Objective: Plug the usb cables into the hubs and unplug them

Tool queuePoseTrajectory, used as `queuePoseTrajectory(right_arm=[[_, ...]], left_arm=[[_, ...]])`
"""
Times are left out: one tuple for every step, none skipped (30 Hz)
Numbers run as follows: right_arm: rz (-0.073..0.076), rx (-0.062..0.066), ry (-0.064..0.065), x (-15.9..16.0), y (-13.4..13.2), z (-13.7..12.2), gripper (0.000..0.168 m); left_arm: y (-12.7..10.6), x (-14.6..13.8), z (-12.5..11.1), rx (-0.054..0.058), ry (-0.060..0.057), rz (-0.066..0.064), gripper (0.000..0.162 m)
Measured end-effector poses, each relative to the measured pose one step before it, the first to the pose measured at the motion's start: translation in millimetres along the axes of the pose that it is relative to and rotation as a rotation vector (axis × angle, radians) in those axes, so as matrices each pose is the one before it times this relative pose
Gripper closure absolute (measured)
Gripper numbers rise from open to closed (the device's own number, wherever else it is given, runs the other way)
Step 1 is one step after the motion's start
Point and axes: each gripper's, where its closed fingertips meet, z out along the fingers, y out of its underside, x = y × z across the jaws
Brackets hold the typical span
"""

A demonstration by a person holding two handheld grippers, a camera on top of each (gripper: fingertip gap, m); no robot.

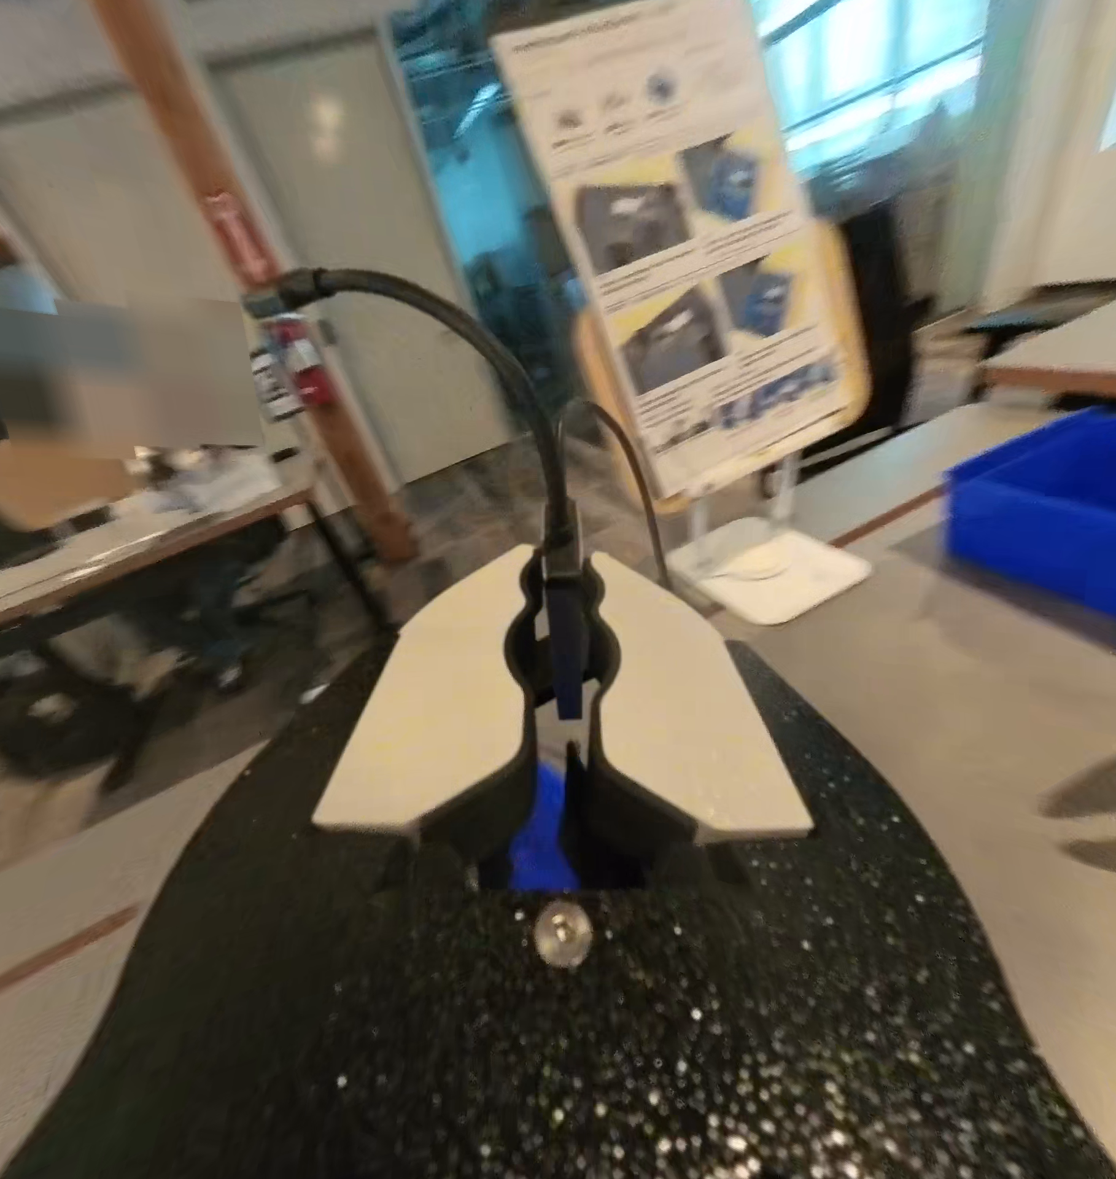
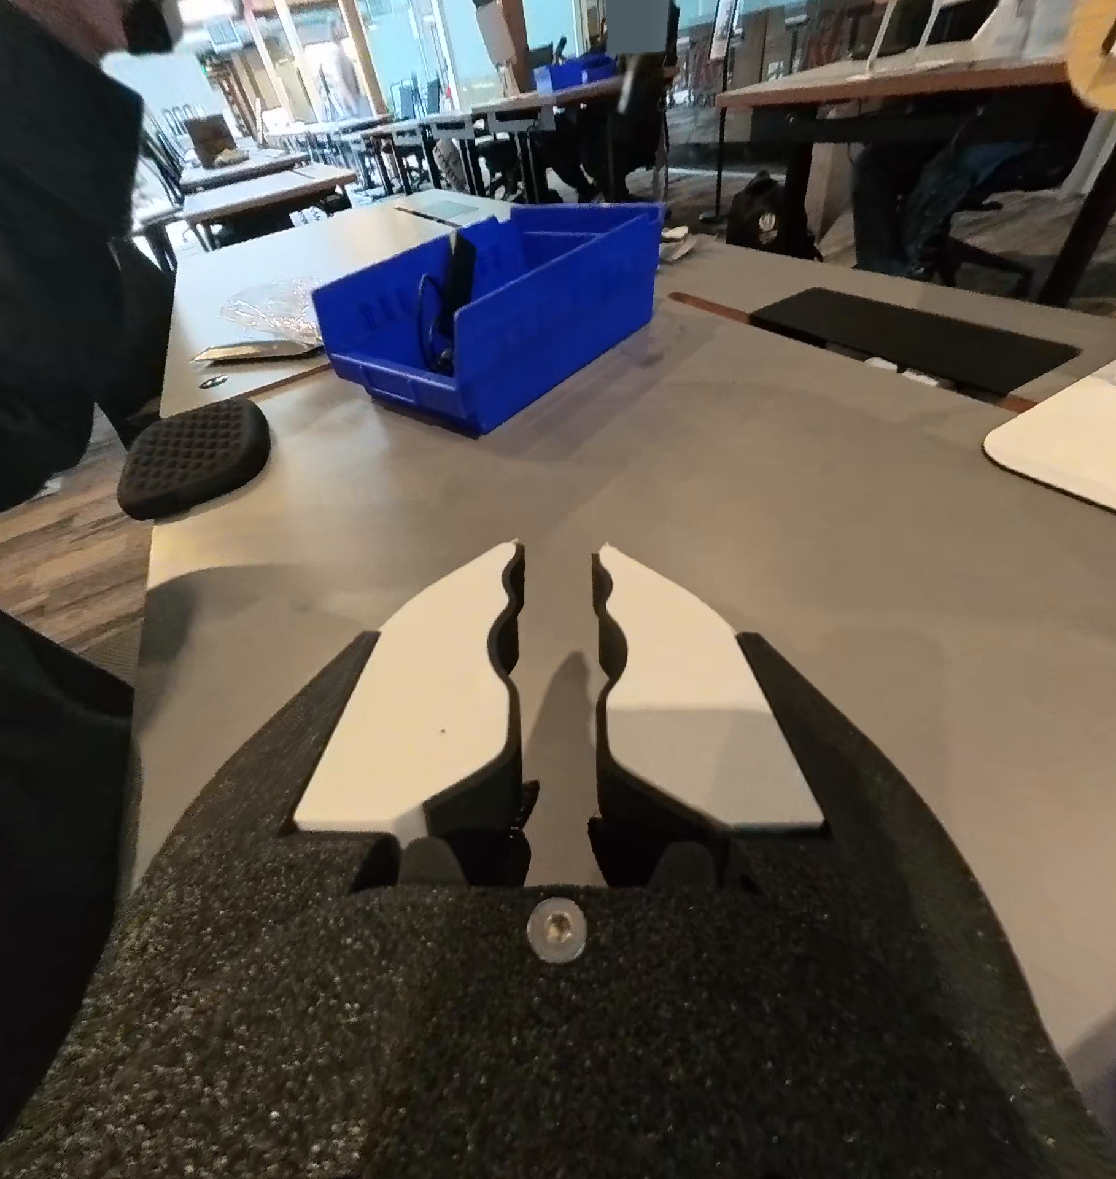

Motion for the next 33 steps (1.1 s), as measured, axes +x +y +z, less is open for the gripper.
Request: queuePoseTrajectory(right_arm=[[-0.0106,0.0208,0.0020,-0.50,-2.89,-0.84,0.149],[-0.0123,0.0260,-0.0047,-1.37,-3.58,-1.12,0.149],[-0.0128,0.0326,-0.0185,-3.33,-4.41,-1.22,0.149],[-0.0097,0.0363,-0.0284,-4.43,-4.81,-1.46,0.148],[-0.0080,0.0349,-0.0317,-4.78,-4.52,-1.53,0.148],[-0.0094,0.0331,-0.0334,-4.99,-4.23,-1.46,0.147],[-0.0081,0.0291,-0.0275,-4.00,-3.40,-1.14,0.147],[-0.0062,0.0251,-0.0188,-2.74,-2.71,-0.57,0.147],[-0.0078,0.0218,-0.0071,-1.03,-1.93,-0.15,0.147],[-0.0100,0.0138,-0.0183,-2.67,-0.73,0.35,0.147],[-0.0067,0.0061,-0.0396,-5.88,0.13,0.82,0.148],[0.0000,0.0004,-0.0218,-3.15,0.86,1.22,0.148],[-0.0004,-0.0020,-0.0081,-0.89,1.57,1.37,0.146],[-0.0014,-0.0009,0.0060,0.80,1.32,1.23,0.143],[-0.0118,0.0054,0.0273,3.33,0.47,0.89,0.139],[-0.0290,0.0078,0.0322,3.40,-0.06,0.61,0.134],[-0.0420,0.0003,0.0301,2.53,0.54,0.37,0.132],[-0.0500,-0.0096,0.0382,3.42,1.34,0.58,0.129],[-0.0523,-0.0155,0.0376,2.84,1.52,0.75,0.125],[-0.0528,-0.0117,0.0175,-0.50,0.79,0.99,0.123],[-0.0483,-0.0101,0.0047,-2.37,0.73,1.41,0.122],[-0.0346,-0.0145,-0.0007,-2.71,1.45,1.90,0.122],[-0.0156,-0.0235,-0.0144,-4.13,2.81,2.75,0.122],[0.0041,-0.0350,-0.0285,-5.22,4.69,3.34,0.123],[0.0214,-0.0427,-0.0344,-5.06,6.42,3.96,0.120],[0.0286,-0.0476,-0.0259,-3.05,7.88,4.11,0.117],[0.0276,-0.0533,-0.0209,-1.90,8.75,3.50,0.115],[0.0184,-0.0401,-0.0165,-1.38,6.87,2.55,0.117],[0.0096,-0.0193,-0.0036,0.41,4.16,1.32,0.123],[0.0045,-0.0061,-0.0008,0.68,1.81,-0.09,0.132],[-0.0014,0.0032,-0.0077,-0.53,-0.21,-1.46,0.143],[-0.0073,0.0094,-0.0185,-2.31,-1.47,-1.70,0.148],[-0.0024,0.0056,-0.0059,-1.20,-1.00,-0.92,0.154]], left_arm=[[-4.46,17.20,1.92,0.0158,0.0742,-0.0254,0.151],[-0.16,18.42,4.21,0.0078,0.0769,-0.0205,0.151],[3.71,17.97,6.44,0.0020,0.0701,-0.0200,0.151],[6.74,16.50,8.08,-0.0014,0.0599,-0.0189,0.151],[8.75,15.80,9.22,-0.0010,0.0564,-0.0083,0.151],[10.44,14.67,9.84,-0.0001,0.0506,-0.0044,0.151],[10.59,11.64,10.03,0.0075,0.0319,-0.0074,0.151],[9.62,10.62,9.40,0.0240,0.0245,-0.0032,0.151],[9.46,12.09,8.52,0.0282,0.0369,0.0015,0.151],[11.04,11.20,8.14,0.0123,0.0346,-0.0097,0.151],[12.14,9.25,7.97,-0.0019,0.0255,-0.0168,0.151],[12.28,9.18,7.79,-0.0073,0.0275,-0.0033,0.151],[12.44,8.84,7.35,-0.0162,0.0283,0.0048,0.151],[10.95,9.01,6.77,-0.0157,0.0324,0.0095,0.151],[8.07,9.23,5.50,-0.0077,0.0397,0.0051,0.151],[5.61,9.57,4.42,-0.0025,0.0506,-0.0018,0.151],[3.58,9.68,3.30,0.0021,0.0574,0.0013,0.151],[2.51,9.48,2.53,-0.0008,0.0591,0.0048,0.151],[2.11,9.67,2.06,-0.0061,0.0596,0.0142,0.151],[2.43,7.57,2.23,-0.0147,0.0429,0.0158,0.151],[3.24,6.54,2.19,-0.0251,0.0354,0.0191,0.151],[3.09,7.09,2.39,-0.0257,0.0367,0.0241,0.151],[2.24,7.34,2.70,-0.0197,0.0372,0.0213,0.151],[0.83,6.24,2.65,-0.0096,0.0298,0.0170,0.151],[0.97,5.35,2.72,-0.0104,0.0260,0.0113,0.151],[1.75,3.98,2.48,-0.0152,0.0192,0.0073,0.151],[1.39,2.43,2.43,-0.0095,0.0104,0.0062,0.151],[0.85,2.23,1.90,-0.0026,0.0107,0.0043,0.151],[-0.08,2.40,1.26,0.0053,0.0125,0.0010,0.151],[-0.41,1.54,0.78,0.0096,0.0079,-0.0014,0.151],[-0.92,1.20,0.37,0.0150,0.0066,-0.0034,0.151],[-1.59,0.07,0.08,0.0214,-0.0009,-0.0075,0.151],[-1.17,-0.71,-0.05,0.0192,-0.0039,-0.0077,0.151]])
